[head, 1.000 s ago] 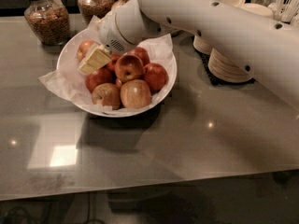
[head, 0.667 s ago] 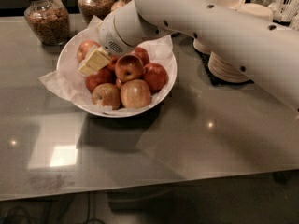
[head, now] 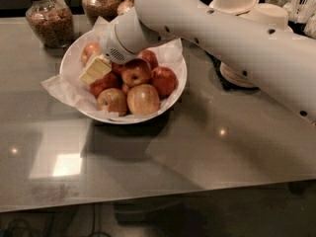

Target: Pick apple from white bowl

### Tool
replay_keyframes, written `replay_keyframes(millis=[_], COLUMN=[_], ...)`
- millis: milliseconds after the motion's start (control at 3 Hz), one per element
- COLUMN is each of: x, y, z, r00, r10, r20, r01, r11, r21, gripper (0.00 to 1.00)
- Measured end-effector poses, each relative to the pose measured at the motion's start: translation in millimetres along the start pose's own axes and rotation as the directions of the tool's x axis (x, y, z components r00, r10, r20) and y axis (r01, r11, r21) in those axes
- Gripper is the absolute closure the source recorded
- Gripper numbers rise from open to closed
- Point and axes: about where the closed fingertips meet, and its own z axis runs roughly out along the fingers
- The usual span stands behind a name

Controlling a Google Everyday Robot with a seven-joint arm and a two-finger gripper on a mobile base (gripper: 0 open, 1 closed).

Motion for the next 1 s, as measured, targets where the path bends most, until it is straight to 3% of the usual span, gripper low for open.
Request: replay_keyframes(millis=[333, 1000], x=[1.9, 4.5], y=[1.3, 0.9], z=[7.7, 11.9], r00=[1.0, 0.999], r10=[0.019, 0.041], r20=[0.003, 0.014], r01=[-0.019, -0.04], r11=[0.9997, 0.999], r21=[-0.013, -0.019], gripper=[0.29, 0.71])
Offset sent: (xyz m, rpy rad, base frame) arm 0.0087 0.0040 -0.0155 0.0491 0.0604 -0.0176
